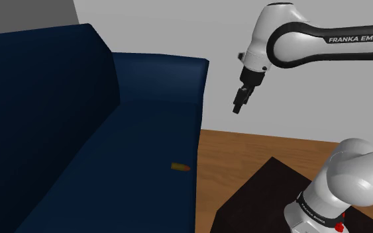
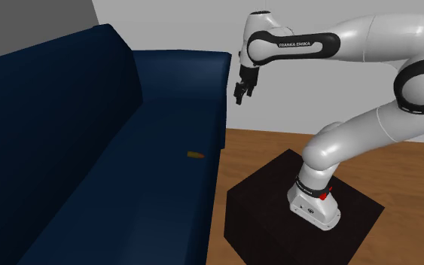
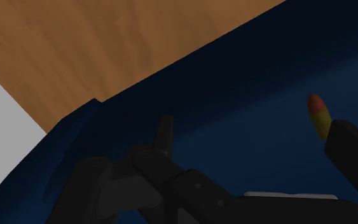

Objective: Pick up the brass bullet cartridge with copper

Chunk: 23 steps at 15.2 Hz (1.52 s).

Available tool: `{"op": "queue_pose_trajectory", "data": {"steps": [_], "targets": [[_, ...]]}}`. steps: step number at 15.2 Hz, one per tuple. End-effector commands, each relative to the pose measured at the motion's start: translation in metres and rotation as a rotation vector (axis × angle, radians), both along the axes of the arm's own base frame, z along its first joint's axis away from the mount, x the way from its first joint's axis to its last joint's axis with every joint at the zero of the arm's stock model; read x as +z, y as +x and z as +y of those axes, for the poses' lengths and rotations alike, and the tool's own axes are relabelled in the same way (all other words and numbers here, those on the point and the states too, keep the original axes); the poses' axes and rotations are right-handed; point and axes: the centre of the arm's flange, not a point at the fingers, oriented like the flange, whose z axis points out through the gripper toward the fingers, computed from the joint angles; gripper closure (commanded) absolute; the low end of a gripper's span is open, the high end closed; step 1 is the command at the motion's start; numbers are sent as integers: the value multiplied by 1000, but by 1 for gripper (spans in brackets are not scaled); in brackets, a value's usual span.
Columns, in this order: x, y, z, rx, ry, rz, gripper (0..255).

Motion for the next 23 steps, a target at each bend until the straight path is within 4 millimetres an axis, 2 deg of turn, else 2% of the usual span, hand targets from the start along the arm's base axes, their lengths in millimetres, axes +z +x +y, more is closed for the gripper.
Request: {"op": "queue_pose_trajectory", "data": {"steps": [1,12,23], "targets": [[-21,12,12,41,5,-3,0],[-125,57,96,262,28,-14,0],[-226,85,190,483,52,-24,0]]}}
